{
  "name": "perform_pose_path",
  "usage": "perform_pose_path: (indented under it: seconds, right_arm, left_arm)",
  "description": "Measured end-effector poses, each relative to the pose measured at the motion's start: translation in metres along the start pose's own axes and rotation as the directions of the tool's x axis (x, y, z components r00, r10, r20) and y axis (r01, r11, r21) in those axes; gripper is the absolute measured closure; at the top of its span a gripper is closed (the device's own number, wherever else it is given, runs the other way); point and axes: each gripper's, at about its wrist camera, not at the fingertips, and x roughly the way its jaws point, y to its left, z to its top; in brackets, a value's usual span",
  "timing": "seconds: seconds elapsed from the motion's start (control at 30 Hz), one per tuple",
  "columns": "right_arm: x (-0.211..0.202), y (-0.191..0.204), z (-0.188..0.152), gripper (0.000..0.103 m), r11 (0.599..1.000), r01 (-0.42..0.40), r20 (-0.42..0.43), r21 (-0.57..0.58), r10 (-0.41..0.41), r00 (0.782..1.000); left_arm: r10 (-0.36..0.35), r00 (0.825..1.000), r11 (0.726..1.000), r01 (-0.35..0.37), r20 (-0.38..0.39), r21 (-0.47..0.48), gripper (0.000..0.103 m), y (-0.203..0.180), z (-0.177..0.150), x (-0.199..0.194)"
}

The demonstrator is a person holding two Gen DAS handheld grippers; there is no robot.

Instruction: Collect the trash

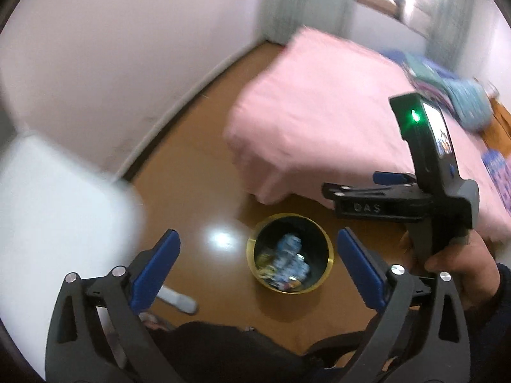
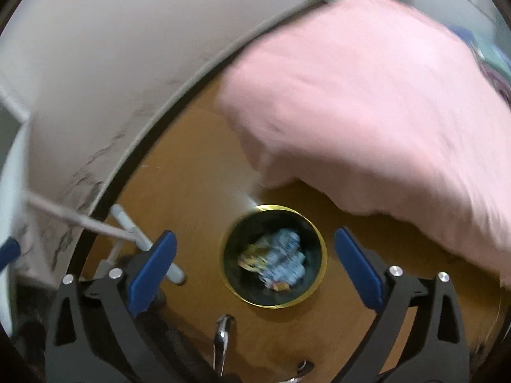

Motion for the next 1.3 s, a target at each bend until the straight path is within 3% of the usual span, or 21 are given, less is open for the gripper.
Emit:
perform_pose_path:
  seconds: [0.07,0.17,0.27,0.33,0.37,0.43,0.47,0.53,0.67,0.7,0.83,0.97,1.1,1.3]
  right_arm:
    - [-0.018,0.042,0.009,0.007,0.995,-0.027,0.045,-0.093,0.032,0.998]
    - [-0.049,0.118,0.022,0.007,0.965,-0.114,0.106,-0.235,0.142,0.984]
    - [-0.074,0.190,0.025,0.007,0.911,-0.194,0.126,-0.364,0.255,0.959]
    - [-0.088,0.237,0.020,0.007,0.859,-0.244,0.115,-0.450,0.327,0.938]
    - [-0.095,0.265,0.015,0.007,0.821,-0.277,0.101,-0.500,0.373,0.922]
    - [-0.105,0.302,0.007,0.007,0.769,-0.312,0.083,-0.558,0.426,0.901]
    - [-0.111,0.323,0.000,0.007,0.735,-0.331,0.071,-0.592,0.457,0.887]
    - [-0.119,0.354,-0.011,0.007,0.685,-0.357,0.045,-0.635,0.494,0.868]
    - [-0.129,0.398,-0.033,0.007,0.605,-0.381,0.004,-0.700,0.536,0.844]
    - [-0.130,0.406,-0.039,0.007,0.586,-0.382,-0.004,-0.715,0.542,0.840]
    - [-0.135,0.428,-0.060,0.007,0.532,-0.369,-0.022,-0.762,0.549,0.836]
    - [-0.133,0.437,-0.068,0.007,0.519,-0.375,-0.035,-0.768,0.551,0.834]
    - [-0.134,0.440,-0.075,0.007,0.501,-0.374,-0.045,-0.780,0.552,0.833]
    - [-0.140,0.437,-0.082,0.007,0.491,-0.373,-0.044,-0.787,0.559,0.828]
  left_arm:
    - [0.061,0.998,0.996,-0.059,0.024,-0.059,0.007,0.029,-0.006,-0.030]
    - [0.174,0.983,0.970,-0.162,0.053,-0.182,0.007,0.083,-0.025,-0.079]
    - [0.299,0.952,0.913,-0.266,0.062,-0.309,0.007,0.138,-0.055,-0.130]
    - [0.402,0.914,0.851,-0.353,0.050,-0.390,0.007,0.172,-0.081,-0.165]
    - [0.466,0.884,0.803,-0.406,0.034,-0.436,0.007,0.191,-0.098,-0.186]
    - [0.537,0.843,0.734,-0.464,0.005,-0.496,0.007,0.215,-0.124,-0.212]
    - [0.583,0.812,0.679,-0.502,-0.024,-0.536,0.007,0.230,-0.142,-0.229]
    - [0.630,0.774,0.605,-0.543,-0.066,-0.583,0.007,0.248,-0.168,-0.252]
    - [0.691,0.711,0.487,-0.590,-0.130,-0.644,0.007,0.266,-0.211,-0.288]
    - [0.697,0.703,0.470,-0.598,-0.142,-0.649,0.007,0.268,-0.216,-0.293]
    - [0.721,0.676,0.429,-0.609,-0.153,-0.667,0.007,0.267,-0.228,-0.310]
    - [0.726,0.669,0.414,-0.611,-0.160,-0.675,0.007,0.271,-0.229,-0.314]
    - [0.737,0.660,0.414,-0.614,-0.149,-0.672,0.007,0.263,-0.236,-0.323]
    - [0.732,0.666,0.419,-0.609,-0.147,-0.674,0.007,0.259,-0.236,-0.320]
